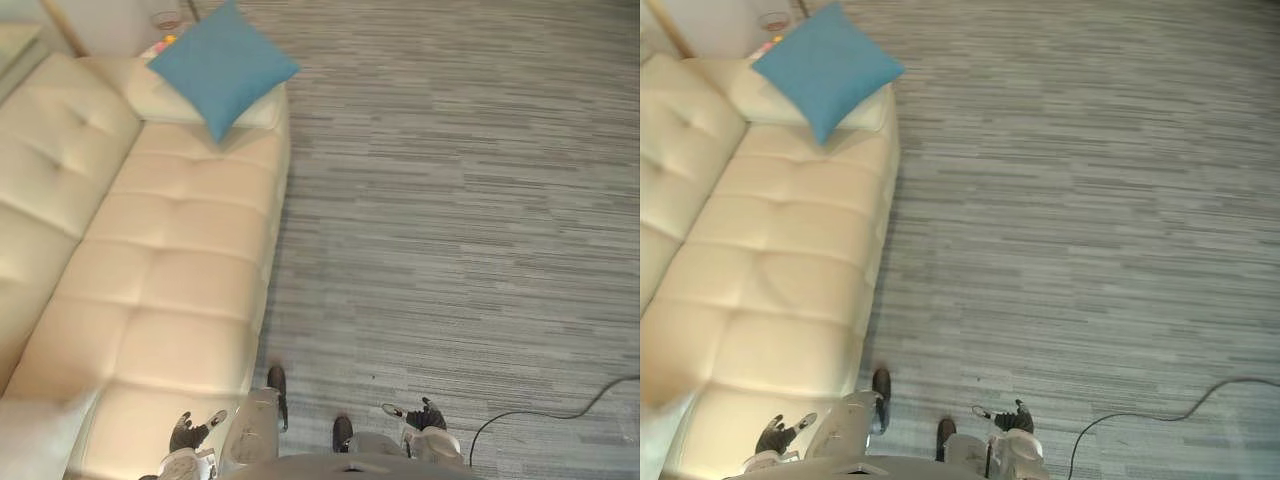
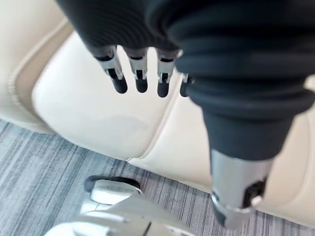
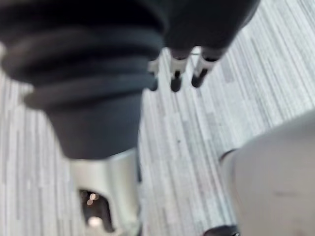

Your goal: Pick up cushions and gather them together orderly.

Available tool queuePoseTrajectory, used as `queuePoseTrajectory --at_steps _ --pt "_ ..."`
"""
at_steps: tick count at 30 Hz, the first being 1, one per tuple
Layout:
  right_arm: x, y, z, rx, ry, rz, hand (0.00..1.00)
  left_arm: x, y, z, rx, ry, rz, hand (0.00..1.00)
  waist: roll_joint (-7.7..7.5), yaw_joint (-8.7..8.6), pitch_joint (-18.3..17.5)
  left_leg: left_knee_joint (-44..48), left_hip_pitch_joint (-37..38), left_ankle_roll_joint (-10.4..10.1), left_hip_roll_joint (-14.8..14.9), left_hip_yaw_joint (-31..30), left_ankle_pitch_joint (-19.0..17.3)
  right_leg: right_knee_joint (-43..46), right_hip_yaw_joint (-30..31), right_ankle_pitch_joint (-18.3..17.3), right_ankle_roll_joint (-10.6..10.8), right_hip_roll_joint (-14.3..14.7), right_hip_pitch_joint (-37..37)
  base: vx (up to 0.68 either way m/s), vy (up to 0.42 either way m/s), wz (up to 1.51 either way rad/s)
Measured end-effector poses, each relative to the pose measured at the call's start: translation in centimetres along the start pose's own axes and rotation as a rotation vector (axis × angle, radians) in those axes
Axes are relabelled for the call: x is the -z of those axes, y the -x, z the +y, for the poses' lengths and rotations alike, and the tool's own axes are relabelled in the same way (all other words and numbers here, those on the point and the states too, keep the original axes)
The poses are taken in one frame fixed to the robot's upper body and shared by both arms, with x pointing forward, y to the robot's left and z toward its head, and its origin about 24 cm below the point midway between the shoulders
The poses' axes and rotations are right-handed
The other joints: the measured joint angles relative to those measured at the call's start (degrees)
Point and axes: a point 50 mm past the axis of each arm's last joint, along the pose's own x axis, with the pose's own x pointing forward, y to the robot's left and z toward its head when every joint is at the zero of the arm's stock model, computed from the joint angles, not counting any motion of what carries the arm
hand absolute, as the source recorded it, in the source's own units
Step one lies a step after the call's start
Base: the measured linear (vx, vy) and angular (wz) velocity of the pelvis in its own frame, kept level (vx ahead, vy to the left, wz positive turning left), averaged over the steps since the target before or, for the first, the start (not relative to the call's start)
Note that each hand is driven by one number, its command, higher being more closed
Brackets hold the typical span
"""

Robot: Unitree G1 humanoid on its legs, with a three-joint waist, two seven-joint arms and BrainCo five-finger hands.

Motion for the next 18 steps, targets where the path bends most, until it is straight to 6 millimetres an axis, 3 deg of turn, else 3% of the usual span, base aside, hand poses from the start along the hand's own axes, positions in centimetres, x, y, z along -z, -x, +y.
queuePoseTrajectory --at_steps 2,3,5,7,9,11,12,13,14,15,16,17,18 --pt "-0.2 -0.1 -0.1 0.001 0.003 -0.007 0.00 0.1 0.0 0.0 0.007 -0.027 0.006 0.00 0.23 -1.58 0.06 1.86 3.13 1.60 -0.64 0.20 -3.03 12.46 -1.24 3.96 4.05 -1.43 -3.16 0.39 0.163 -0.09" --pt "-0.4 -0.1 -0.1 -0.002 0.002 -0.015 0.00 0.1 0.0 0.0 0.008 -0.030 0.005 0.00 0.51 -2.00 0.25 2.53 5.49 2.19 -0.69 0.55 -5.09 18.31 -3.72 5.16 2.48 -3.04 -4.53 0.47 0.138 -0.08" --pt "-0.8 -0.2 -0.1 -0.008 0.003 -0.028 0.00 -0.3 -0.1 -0.2 0.013 -0.029 -0.002 0.00 1.15 -1.96 0.42 1.49 10.78 2.59 -0.48 0.66 -8.58 22.38 -11.64 3.36 -3.58 -6.88 -7.24 0.48 0.087 -0.20" --pt "-1.3 -0.3 0.0 -0.010 0.001 -0.047 0.00 -0.5 -0.2 -0.4 0.019 -0.036 -0.005 0.00 1.30 -2.56 0.51 -0.39 14.94 1.97 0.34 0.82 -9.98 18.41 -17.45 0.61 -5.33 -8.24 -10.21 0.51 0.011 -0.06" --pt "-1.9 -0.5 -0.3 -0.005 0.007 -0.060 0.00 -0.7 -0.2 -0.7 0.027 -0.041 -0.010 0.00 1.97 -3.66 0.89 -3.60 18.62 1.46 1.43 0.96 -10.42 8.70 -21.06 0.43 -5.94 -7.61 -12.90 0.50 -0.041 0.10" --pt "-2.7 -0.7 -0.5 0.001 0.008 -0.081 0.00 -1.7 -0.4 -1.7 0.059 -0.062 -0.035 0.00 3.41 -5.07 1.75 -9.08 23.18 0.01 2.95 0.49 -9.60 -14.82 -21.90 8.54 -6.00 -3.92 -15.19 0.63 -0.106 0.25" --pt "-2.7 -0.8 -0.6 0.005 0.002 -0.079 0.00 -2.1 -0.5 -2.0 0.066 -0.064 -0.042 0.00 3.29 -5.78 2.22 -10.62 25.07 -0.34 3.09 -0.29 -9.39 -23.92 -21.03 13.64 -5.69 -2.98 -15.32 0.74 -0.180 0.44" --pt "-2.7 -0.8 -0.5 0.003 -0.001 -0.072 0.00 -2.4 -0.6 -2.2 0.072 -0.068 -0.047 0.00 2.68 -6.42 2.43 -11.33 26.89 -0.81 2.71 -1.48 -9.45 -30.09 -19.03 17.95 -5.04 -2.63 -15.18 0.65 -0.224 0.53" --pt "-2.4 -0.9 -0.5 0.002 0.001 -0.059 0.00 -2.5 -0.6 -2.2 0.072 -0.074 -0.046 0.00 1.53 -6.66 2.25 -11.38 29.02 -2.21 2.08 -3.43 -9.90 -32.04 -16.25 22.58 -6.74 -2.81 -14.70 0.68 -0.239 0.45" --pt "-2.6 -0.9 -0.6 0.006 -0.002 -0.062 0.00 -2.4 -0.6 -2.7 0.083 -0.069 -0.042 0.00 1.92 -6.80 2.09 -10.78 30.13 -2.58 2.82 -4.98 -10.12 -29.83 -15.61 27.86 -8.37 -2.50 -14.57 0.69 -0.273 0.42" --pt "-3.2 -1.1 -1.1 0.020 -0.004 -0.083 0.00 -2.5 -0.4 -4.0 0.111 -0.069 -0.040 0.00 4.63 -6.83 2.53 -8.06 30.37 -3.73 5.24 -7.06 -9.33 -24.10 -16.42 26.87 -10.13 -1.35 -15.19 0.68 -0.277 0.23" --pt "-3.8 -1.3 -1.6 0.036 -0.008 -0.093 0.00 -2.3 -0.2 -4.9 0.128 -0.047 -0.032 0.00 6.69 -6.61 2.72 -3.38 29.47 -4.83 7.30 -8.41 -7.53 -20.27 -17.66 23.50 -11.32 -0.08 -14.82 0.65 -0.276 0.14" --pt "-4.0 -1.4 -1.7 0.039 -0.011 -0.095 0.00 -2.1 -0.1 -5.2 0.127 -0.019 -0.024 0.00 7.23 -6.19 2.82 3.83 27.13 -4.75 8.32 -9.78 -4.21 -17.38 -18.45 20.21 -11.49 0.43 -14.14 0.62 -0.260 0.09"
